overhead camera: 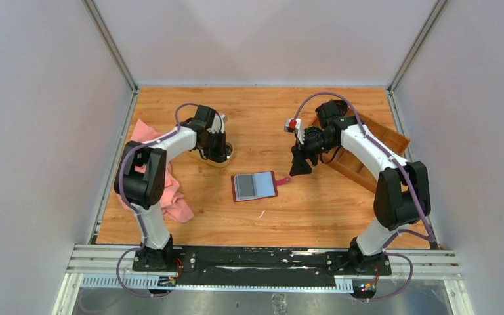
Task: Put the credit cards into the card holder
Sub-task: Move the storage box to the center of the board.
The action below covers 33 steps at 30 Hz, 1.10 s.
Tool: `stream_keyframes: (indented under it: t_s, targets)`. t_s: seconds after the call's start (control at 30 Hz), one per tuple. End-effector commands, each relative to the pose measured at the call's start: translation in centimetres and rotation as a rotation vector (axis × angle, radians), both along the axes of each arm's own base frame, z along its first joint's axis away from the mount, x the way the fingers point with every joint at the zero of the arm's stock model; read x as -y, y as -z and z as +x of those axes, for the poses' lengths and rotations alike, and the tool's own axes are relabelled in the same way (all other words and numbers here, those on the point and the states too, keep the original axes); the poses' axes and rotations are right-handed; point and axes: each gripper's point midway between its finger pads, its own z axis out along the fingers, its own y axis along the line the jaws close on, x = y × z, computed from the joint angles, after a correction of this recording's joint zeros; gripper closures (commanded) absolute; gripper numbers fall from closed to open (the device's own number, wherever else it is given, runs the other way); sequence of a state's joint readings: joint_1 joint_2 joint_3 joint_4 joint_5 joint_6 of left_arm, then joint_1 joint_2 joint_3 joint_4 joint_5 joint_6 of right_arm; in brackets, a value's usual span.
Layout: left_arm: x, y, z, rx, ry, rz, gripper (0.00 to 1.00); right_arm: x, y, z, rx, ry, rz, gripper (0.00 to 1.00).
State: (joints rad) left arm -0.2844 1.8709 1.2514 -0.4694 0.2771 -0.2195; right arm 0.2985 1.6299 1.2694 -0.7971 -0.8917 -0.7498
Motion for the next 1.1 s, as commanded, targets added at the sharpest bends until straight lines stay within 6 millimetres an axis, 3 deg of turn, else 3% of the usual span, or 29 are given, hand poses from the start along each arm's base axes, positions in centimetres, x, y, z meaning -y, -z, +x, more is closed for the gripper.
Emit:
stream_keyframes:
  t_s: [0.0,0.13,0.33,0.43,0.57,0.67,0.9,1.07]
  targets:
    - [2.8,-0.8,-2.8,-0.015,0.02,-0.11,0.84,0.2,-0.5,0.2,-0.011,-0.007,0.012,0.38]
    - [3.3,-2.3,-3.6,0.028,0.022,-0.133,0.83,0.2,-0.2,0.1,-0.022,-0.01,0.011,0.38]
    - [2.5,-6.9,-1.6,0.174,0.029,-0.093,0.77,0.2,0.0,0.0,-0.038,-0.018,0.011,0.39]
    - [0.8,-7.7,-0.5,0.237,0.026,0.017,0.66,0.2,0.0,0.0,-0.04,-0.02,0.01,0.39]
    - [-2.3,-6.3,0.5,0.239,0.026,0.219,0.38,0.2,0.2,0.0,-0.047,-0.023,0.011,0.39]
    - [-3.5,-5.1,1.3,0.225,0.032,0.303,0.25,0.1,0.3,-0.1,-0.056,-0.026,0.011,0.4]
    - [-4.9,-3.2,3.4,0.2,0.045,0.368,0.22,0.2,0.3,-0.1,-0.063,-0.028,0.009,0.41]
    - [-5.7,-2.5,4.4,0.219,0.162,0.445,0.23,0.1,0.4,-0.2,-0.075,-0.031,0.013,0.41]
